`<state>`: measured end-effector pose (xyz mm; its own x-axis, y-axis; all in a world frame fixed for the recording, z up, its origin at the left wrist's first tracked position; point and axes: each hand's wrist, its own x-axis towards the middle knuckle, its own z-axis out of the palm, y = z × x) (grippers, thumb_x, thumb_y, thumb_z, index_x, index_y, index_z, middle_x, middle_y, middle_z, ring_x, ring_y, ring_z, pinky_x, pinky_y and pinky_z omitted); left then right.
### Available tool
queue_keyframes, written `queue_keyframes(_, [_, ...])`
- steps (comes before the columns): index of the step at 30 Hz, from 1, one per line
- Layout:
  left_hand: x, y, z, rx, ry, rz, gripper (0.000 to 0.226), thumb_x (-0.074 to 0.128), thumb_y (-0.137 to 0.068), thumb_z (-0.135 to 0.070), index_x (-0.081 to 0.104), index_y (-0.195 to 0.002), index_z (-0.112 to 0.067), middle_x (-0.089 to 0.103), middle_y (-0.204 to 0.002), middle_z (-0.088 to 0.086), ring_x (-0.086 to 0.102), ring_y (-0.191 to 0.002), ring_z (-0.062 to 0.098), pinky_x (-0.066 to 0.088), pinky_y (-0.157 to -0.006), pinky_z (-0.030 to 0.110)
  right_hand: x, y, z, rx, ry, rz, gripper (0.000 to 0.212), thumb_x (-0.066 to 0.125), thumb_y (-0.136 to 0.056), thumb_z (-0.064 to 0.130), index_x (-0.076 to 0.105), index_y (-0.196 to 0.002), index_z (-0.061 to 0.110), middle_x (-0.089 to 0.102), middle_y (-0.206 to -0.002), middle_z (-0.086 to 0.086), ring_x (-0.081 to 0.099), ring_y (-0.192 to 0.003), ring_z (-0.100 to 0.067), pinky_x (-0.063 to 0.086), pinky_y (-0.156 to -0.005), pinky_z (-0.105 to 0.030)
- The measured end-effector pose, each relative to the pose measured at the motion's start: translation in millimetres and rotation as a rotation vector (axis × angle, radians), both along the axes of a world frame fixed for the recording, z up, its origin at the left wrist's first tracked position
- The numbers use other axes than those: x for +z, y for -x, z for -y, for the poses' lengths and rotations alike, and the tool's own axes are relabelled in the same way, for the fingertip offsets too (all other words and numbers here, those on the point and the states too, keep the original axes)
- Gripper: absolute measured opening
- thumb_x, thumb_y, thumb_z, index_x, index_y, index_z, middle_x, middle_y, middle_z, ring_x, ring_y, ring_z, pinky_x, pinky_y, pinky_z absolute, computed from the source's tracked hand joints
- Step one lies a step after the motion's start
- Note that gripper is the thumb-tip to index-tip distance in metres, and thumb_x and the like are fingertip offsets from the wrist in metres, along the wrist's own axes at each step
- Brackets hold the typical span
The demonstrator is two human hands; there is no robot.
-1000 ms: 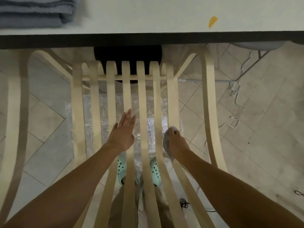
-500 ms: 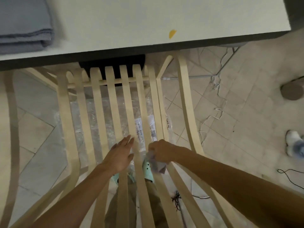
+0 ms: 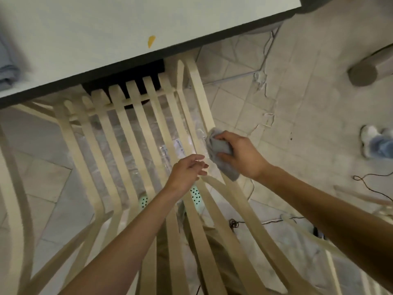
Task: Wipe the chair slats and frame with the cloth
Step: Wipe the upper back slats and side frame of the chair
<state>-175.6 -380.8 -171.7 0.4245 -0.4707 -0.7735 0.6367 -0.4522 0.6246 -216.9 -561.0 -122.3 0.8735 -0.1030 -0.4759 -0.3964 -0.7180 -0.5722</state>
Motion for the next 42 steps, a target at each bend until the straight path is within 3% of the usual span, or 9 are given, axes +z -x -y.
queue_keyframes(5, [12, 12, 18, 0.005, 0.027, -0.027, 0.019, 0.049, -0.099, -0.017, 0.066, -0.098, -0.025, 0.072, -0.086, -0.004, 0.070, -0.075, 0.011, 0.050, -0.068, 0.026, 17, 48, -5, -0.041, -0.045, -0.118, 0.032, 0.070, -0.080, 0.014, 0.051, -0.105, 0.012, 0.058, -0.085, 0.002, 0.055, -0.071, -0.016, 0.035, -0.056, -0.002])
queue_keyframes(11, [5, 22, 14, 0.007, -0.031, -0.064, 0.022, 0.045, -0.100, -0.012, 0.066, -0.108, -0.013, 0.074, -0.089, 0.002, 0.071, -0.078, 0.016, 0.054, -0.068, 0.023, 24, 72, -7, -0.054, -0.117, -0.191, 0.026, 0.064, -0.087, 0.023, 0.043, -0.100, 0.021, 0.061, -0.083, 0.004, 0.062, -0.074, -0.017, 0.042, -0.060, -0.010])
queue_keyframes(14, [-1, 19, 15, 0.085, -0.084, -0.115, 0.022, 0.044, -0.099, -0.008, 0.066, -0.103, -0.008, 0.072, -0.083, 0.002, 0.069, -0.071, 0.015, 0.051, -0.067, 0.027, 0, 34, -7, -0.009, -0.056, -0.137, 0.032, 0.058, -0.089, 0.021, 0.043, -0.113, 0.006, 0.063, -0.093, -0.010, 0.064, -0.081, -0.028, 0.044, -0.065, -0.027])
queue_keyframes(23, [-11, -29, 18, 0.211, -0.093, -0.098, 0.020, 0.045, -0.099, -0.006, 0.064, -0.102, -0.006, 0.072, -0.082, 0.003, 0.069, -0.062, 0.009, 0.052, -0.065, 0.025, -43, -167, 10, -0.088, 0.215, 0.081, 0.039, 0.049, -0.094, 0.014, 0.041, -0.130, 0.001, 0.058, -0.115, -0.021, 0.058, -0.102, -0.036, 0.046, -0.084, -0.040])
queue_keyframes(26, [-11, -57, 22, 0.258, -0.067, -0.063, 0.019, 0.045, -0.099, -0.005, 0.064, -0.099, -0.006, 0.072, -0.083, 0.005, 0.069, -0.062, 0.010, 0.052, -0.065, 0.026, -50, -221, 15, -0.042, 0.217, 0.019, 0.029, 0.048, -0.096, 0.018, 0.054, -0.122, 0.006, 0.059, -0.121, -0.016, 0.061, -0.104, -0.029, 0.051, -0.088, -0.033])
queue_keyframes(29, [-9, -79, 26, 0.284, -0.058, -0.027, 0.019, 0.046, -0.098, -0.004, 0.064, -0.094, -0.009, 0.071, -0.085, 0.007, 0.068, -0.066, 0.016, 0.052, -0.067, 0.029, -58, -254, 21, -0.041, 0.125, -0.082, 0.015, 0.044, -0.099, 0.017, 0.058, -0.097, 0.012, 0.063, -0.109, -0.012, 0.059, -0.087, -0.019, 0.047, -0.072, -0.022])
queue_keyframes(33, [-10, -94, 21, 0.287, -0.069, 0.030, 0.019, 0.047, -0.098, -0.006, 0.065, -0.101, -0.006, 0.072, -0.087, 0.008, 0.068, -0.073, 0.021, 0.052, -0.070, 0.031, -71, -268, 30, -0.103, 0.043, -0.140, 0.014, 0.051, -0.092, 0.022, 0.060, -0.084, 0.014, 0.059, -0.089, -0.008, 0.051, -0.067, -0.015, 0.051, -0.075, -0.028])
queue_keyframes(38, [-17, -86, 7, 0.249, -0.135, 0.021, 0.019, 0.049, -0.098, -0.010, 0.066, -0.105, -0.007, 0.073, -0.091, 0.008, 0.068, -0.073, 0.018, 0.052, -0.067, 0.028, -52, -247, 26, -0.081, 0.176, -0.088, 0.025, 0.046, -0.097, 0.036, 0.059, -0.092, 0.015, 0.061, -0.074, 0.002, 0.061, -0.063, -0.010, 0.050, -0.061, -0.022])
queue_keyframes(42, [-20, -68, 5, 0.222, -0.161, -0.027, 0.018, 0.050, -0.098, -0.013, 0.066, -0.105, -0.008, 0.072, -0.089, 0.006, 0.068, -0.069, 0.015, 0.051, -0.065, 0.026, -40, -197, 17, -0.019, 0.272, 0.019, 0.041, 0.053, -0.095, 0.031, 0.041, -0.128, 0.010, 0.062, -0.095, -0.009, 0.062, -0.081, -0.026, 0.054, -0.072, -0.036])
